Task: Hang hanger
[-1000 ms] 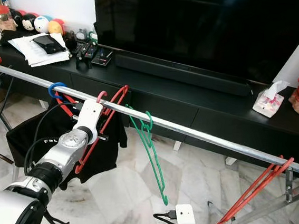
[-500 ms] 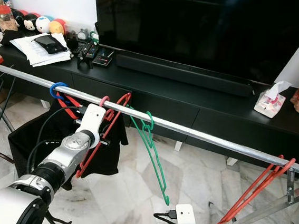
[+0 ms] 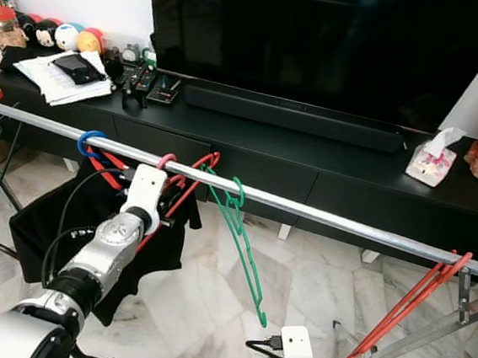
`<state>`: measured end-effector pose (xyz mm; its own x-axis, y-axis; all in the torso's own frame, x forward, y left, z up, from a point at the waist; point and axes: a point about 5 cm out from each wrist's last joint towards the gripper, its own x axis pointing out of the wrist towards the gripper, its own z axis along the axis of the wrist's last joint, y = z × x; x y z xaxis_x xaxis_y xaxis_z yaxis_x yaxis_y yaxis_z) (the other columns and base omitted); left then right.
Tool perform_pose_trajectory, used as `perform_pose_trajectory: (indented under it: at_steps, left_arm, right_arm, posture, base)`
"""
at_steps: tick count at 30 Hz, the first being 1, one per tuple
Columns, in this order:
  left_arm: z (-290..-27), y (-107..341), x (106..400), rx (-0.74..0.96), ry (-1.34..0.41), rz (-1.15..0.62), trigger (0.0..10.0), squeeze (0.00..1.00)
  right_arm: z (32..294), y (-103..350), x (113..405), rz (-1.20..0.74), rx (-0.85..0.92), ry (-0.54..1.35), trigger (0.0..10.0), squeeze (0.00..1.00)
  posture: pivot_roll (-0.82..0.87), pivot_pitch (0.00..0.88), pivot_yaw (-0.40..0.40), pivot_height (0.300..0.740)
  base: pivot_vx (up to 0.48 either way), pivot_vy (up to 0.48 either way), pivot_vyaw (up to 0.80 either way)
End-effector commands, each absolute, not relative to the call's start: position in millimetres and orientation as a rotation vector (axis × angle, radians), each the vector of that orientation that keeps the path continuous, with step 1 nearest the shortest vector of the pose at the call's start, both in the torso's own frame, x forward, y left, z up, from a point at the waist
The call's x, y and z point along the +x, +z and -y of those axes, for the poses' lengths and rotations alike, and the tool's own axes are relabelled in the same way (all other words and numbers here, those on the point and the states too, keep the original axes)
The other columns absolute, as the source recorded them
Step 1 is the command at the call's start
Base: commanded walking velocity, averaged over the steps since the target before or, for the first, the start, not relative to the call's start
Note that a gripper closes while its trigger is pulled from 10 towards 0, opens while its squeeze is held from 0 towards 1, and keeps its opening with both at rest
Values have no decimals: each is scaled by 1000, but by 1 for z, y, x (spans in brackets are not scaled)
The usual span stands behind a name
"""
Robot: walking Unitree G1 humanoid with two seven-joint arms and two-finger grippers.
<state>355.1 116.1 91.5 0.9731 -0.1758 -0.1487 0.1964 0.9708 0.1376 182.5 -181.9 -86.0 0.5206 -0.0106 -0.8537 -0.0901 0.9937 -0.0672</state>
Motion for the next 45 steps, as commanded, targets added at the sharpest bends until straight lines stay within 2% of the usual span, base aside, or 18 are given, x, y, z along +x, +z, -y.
perform_pose_trajectory:
  at_steps: [1,9,15,21,22,23,24,25,36,45]
  left_arm:
    - [-114,92,351,141,-201,-113,10000,1000]
    - [-122,94,335,148,-201,-55,10000,1000]
    - [-140,101,305,142,-169,41,10000,1000]
    - [-142,110,283,110,-176,90,10000,1000]
    - [-142,111,280,107,-177,91,10000,949]
    - [-142,111,277,107,-178,92,10000,51]
    - [-142,111,277,107,-178,92,10000,51]
    - [-141,112,271,113,-181,94,10000,0]
    - [-130,111,267,101,-216,85,10000,0]
    - [-133,114,267,101,-201,94,10000,0]
  right_arm:
    - [184,-86,183,-1028,-102,39,10000,0]
    - [184,-86,182,-1030,-105,43,10000,0]
    - [185,-87,180,-1033,-110,47,10000,0]
    - [186,-87,179,-1037,-115,55,10000,0]
    - [186,-87,179,-1037,-116,56,10000,0]
    - [186,-87,179,-1037,-116,56,10000,0]
    - [186,-87,179,-1037,-116,56,10000,0]
    - [186,-87,179,-1038,-118,58,10000,0]
    - [186,-87,180,-1036,-121,61,10000,0]
    - [187,-86,180,-1036,-119,60,10000,0]
  posture:
    - [19,0,-55,740]
    - [23,0,-53,740]
    - [32,0,-57,740]
    - [41,0,-61,740]
    - [41,0,-61,740]
    - [42,0,-62,740]
    - [42,0,-62,740]
    - [41,0,-62,740]
    - [32,0,-58,740]
    - [32,0,-59,740]
  base:
    - [0,0,0]
    - [0,0,0]
    - [0,0,0]
    - [0,0,0]
    - [0,0,0]
    - [0,0,0]
    - [0,0,0]
    - [0,0,0]
    - [0,0,0]
    - [0,0,0]
